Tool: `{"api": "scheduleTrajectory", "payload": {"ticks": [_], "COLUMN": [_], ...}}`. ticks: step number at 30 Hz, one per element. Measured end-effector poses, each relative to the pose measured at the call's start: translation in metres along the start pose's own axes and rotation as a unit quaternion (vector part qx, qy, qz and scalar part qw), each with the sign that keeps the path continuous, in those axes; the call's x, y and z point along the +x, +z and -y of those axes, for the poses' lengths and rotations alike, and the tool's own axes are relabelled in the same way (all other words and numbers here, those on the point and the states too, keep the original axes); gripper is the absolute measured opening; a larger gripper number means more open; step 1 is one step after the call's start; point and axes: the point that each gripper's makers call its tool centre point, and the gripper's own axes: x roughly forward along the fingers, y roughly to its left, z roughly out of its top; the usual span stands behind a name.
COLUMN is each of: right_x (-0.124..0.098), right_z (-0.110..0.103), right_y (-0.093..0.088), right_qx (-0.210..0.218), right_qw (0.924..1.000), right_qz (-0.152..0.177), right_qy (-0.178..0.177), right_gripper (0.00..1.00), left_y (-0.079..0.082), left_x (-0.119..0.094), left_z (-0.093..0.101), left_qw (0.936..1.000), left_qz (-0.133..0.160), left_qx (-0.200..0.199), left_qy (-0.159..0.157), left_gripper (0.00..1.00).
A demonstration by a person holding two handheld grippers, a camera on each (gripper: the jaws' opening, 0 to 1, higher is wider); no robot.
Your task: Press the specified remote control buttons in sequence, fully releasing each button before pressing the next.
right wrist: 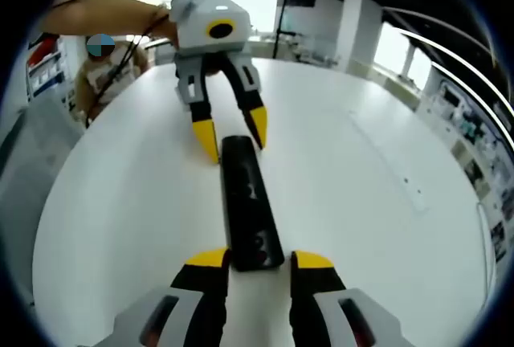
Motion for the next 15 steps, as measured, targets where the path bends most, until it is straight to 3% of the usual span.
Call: {"api": "scheduleTrajectory", "payload": {"ticks": [6, 10, 15], "right_x": [-0.001, -0.007, -0.014], "right_z": [-0.003, -0.004, 0.002], "right_y": [0.003, 0.007, 0.006], "right_qx": [0.013, 0.040, 0.076], "right_qw": [0.9997, 0.9975, 0.9926], "right_qz": [0.017, 0.049, 0.075], "right_qy": [-0.009, -0.030, -0.058], "right_gripper": [0.30, 0.32, 0.36], "left_y": [0.008, 0.011, 0.011], "left_x": [-0.004, -0.008, -0.010], "left_z": [0.000, -0.002, -0.001], "left_qw": [0.9988, 0.9951, 0.9900], "left_qz": [0.037, 0.066, 0.086], "left_qx": [-0.027, -0.052, -0.067], "left_qy": [0.019, 0.052, 0.090], "left_gripper": [0.35, 0.38, 0.57]}}
